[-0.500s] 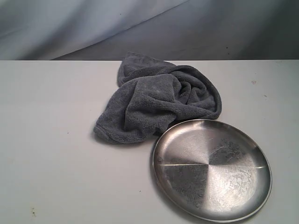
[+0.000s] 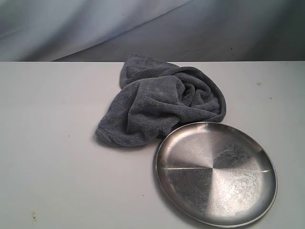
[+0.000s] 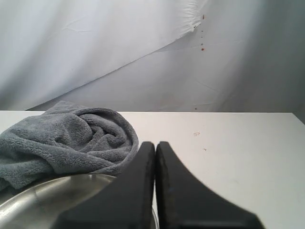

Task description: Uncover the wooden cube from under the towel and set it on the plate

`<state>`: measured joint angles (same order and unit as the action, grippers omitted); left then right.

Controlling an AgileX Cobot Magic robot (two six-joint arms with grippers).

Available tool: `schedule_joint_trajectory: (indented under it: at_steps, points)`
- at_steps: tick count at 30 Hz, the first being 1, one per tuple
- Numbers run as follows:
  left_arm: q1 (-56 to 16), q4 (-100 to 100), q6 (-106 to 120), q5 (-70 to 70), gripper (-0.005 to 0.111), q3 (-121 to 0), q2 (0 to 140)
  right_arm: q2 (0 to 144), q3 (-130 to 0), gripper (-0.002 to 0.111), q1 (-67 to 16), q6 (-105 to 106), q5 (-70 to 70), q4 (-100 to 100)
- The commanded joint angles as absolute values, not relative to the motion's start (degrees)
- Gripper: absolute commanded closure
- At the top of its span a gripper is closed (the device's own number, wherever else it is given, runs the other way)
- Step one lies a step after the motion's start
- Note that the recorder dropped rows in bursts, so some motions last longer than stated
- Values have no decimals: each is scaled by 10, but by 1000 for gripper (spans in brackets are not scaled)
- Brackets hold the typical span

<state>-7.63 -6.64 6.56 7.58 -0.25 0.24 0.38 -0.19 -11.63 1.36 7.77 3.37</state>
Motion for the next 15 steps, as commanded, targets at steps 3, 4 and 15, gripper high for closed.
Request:
schedule_joint_trajectory:
  at_steps: [3,4,15]
  points:
    - [-79,-67,64,76,107,0,0,0,0,108,-114,-19,43,237]
    - [-79,-67,64,76,107,0,0,0,-7,108,-114,-18,65,252]
    - [-79,-67,64,76,107,0,0,205,-196,108,-114,216,318,416]
